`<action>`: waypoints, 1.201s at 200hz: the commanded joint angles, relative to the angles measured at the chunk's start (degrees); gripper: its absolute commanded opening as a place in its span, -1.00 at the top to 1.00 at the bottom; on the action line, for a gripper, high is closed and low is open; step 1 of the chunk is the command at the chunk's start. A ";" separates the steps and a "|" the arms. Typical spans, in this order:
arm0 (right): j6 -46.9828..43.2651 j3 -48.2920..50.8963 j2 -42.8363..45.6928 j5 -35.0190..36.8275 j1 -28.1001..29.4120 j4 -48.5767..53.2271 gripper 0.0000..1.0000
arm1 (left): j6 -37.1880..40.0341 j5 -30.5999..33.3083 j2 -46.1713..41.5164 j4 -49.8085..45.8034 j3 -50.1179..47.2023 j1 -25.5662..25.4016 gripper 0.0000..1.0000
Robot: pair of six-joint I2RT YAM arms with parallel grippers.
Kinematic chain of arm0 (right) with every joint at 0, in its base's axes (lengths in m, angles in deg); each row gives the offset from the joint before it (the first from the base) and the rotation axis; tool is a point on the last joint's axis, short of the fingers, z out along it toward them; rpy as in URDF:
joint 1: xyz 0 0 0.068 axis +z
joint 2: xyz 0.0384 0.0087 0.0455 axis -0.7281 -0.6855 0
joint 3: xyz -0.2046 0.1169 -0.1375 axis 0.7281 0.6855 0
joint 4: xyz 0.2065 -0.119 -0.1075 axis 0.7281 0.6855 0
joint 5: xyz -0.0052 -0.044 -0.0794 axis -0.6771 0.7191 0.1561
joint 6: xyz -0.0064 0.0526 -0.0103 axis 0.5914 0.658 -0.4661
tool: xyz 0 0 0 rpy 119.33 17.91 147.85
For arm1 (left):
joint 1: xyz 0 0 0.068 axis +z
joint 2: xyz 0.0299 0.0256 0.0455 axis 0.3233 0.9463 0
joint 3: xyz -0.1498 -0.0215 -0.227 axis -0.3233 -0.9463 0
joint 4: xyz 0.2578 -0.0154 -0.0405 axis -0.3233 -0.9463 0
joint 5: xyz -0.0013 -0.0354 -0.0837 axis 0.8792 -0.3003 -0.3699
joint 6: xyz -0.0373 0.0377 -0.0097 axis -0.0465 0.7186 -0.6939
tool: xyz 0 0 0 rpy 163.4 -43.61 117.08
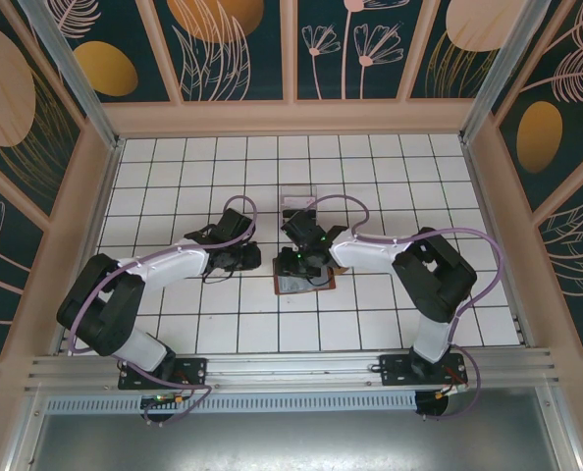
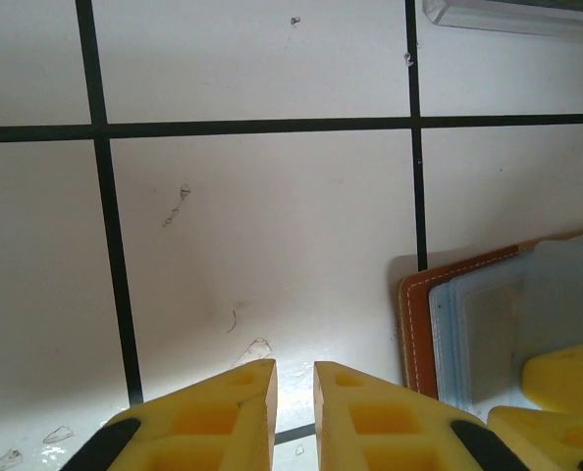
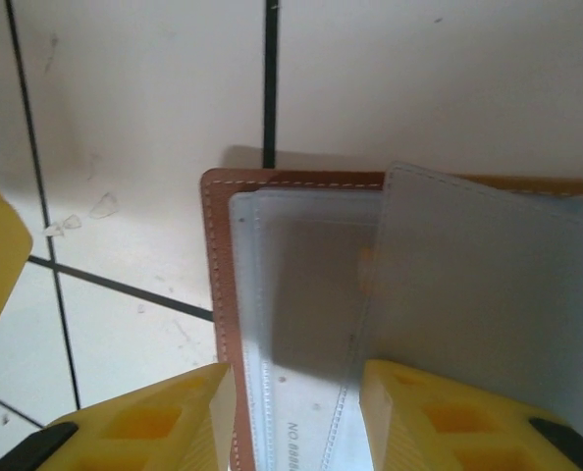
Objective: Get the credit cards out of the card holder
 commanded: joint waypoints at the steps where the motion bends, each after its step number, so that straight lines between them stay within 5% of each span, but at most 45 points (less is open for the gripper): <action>1: -1.31 -2.13 -0.08 7.90 0.92 9.07 0.16 | 1.25 -0.38 0.83 -0.62 1.32 0.13 0.61; 158: 0.28 -9.69 0.03 30.00 4.63 28.48 -0.22 | 2.11 -3.09 2.34 -0.68 3.42 0.15 0.62; 240: -1.17 3.91 7.86 19.83 -2.25 15.79 -0.25 | 1.69 -3.97 2.59 -0.96 4.06 0.06 0.61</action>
